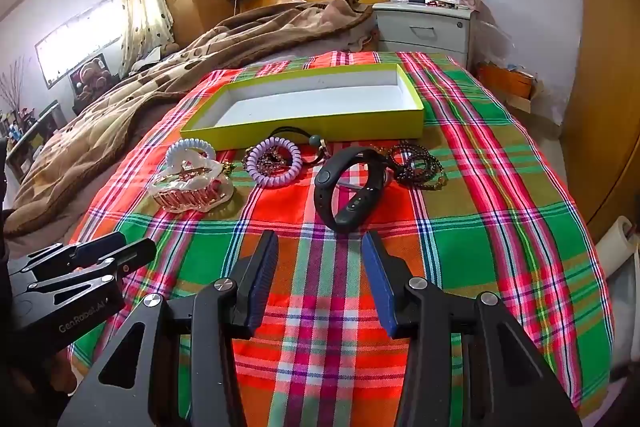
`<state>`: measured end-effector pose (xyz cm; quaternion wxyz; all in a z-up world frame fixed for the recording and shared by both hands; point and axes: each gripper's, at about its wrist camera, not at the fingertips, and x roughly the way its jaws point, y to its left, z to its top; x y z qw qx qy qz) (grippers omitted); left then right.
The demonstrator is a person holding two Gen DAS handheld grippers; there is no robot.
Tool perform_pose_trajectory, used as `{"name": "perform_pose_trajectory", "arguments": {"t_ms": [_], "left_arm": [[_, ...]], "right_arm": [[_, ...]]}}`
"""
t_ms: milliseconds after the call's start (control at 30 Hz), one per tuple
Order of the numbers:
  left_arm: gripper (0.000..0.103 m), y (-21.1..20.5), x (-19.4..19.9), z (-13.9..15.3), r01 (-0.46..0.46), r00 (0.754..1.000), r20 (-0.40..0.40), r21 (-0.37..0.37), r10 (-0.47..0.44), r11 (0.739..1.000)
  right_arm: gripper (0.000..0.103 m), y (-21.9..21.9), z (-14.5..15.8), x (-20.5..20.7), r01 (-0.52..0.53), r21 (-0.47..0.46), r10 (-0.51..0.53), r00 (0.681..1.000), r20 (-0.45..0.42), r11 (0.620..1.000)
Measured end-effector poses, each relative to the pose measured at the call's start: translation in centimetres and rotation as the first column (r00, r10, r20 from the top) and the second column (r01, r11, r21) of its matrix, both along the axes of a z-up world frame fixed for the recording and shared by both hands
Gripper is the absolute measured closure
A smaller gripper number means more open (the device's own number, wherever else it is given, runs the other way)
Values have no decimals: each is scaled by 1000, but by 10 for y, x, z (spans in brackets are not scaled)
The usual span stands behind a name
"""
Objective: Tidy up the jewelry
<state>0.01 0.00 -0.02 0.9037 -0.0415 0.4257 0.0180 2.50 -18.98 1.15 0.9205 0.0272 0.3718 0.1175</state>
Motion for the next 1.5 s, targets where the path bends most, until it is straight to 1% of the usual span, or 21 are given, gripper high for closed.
{"name": "perform_pose_trajectory", "arguments": {"t_ms": [67,133,200,300,367,433,633,1500], "left_arm": [[59,0,0,0,-3,1000,-7,-2,3,1000],[59,-3,1,0,-8,1000,-5,22,8,1000],[59,-3,3,1,-13,1000,-11,24,13,1000],[59,1,1,2,-13,1000,6,3,13,1000],[59,1,-1,2,-11,1000,3,9,11,1000],[59,0,-1,2,-8,1000,2,11,8,1000],[59,0,-2,1,-8,1000,-4,2,8,1000],[59,1,-2,0,-12,1000,-6,5,12,1000]], "right_arm": [[59,0,-1,0,0,2,0,1000,4,1000],[59,-1,-2,-1,0,6,0,1000,6,1000],[59,-1,-2,-2,4,7,-4,1000,10,1000],[59,-2,-1,1,3,10,-3,1000,9,1000],[59,-3,4,1,2,14,-2,1000,9,1000],[59,-4,-1,-1,3,27,-3,1000,16,1000],[59,-4,-3,-2,6,29,-7,1000,17,1000],[59,-2,-4,-2,5,22,-5,1000,10,1000]]}}
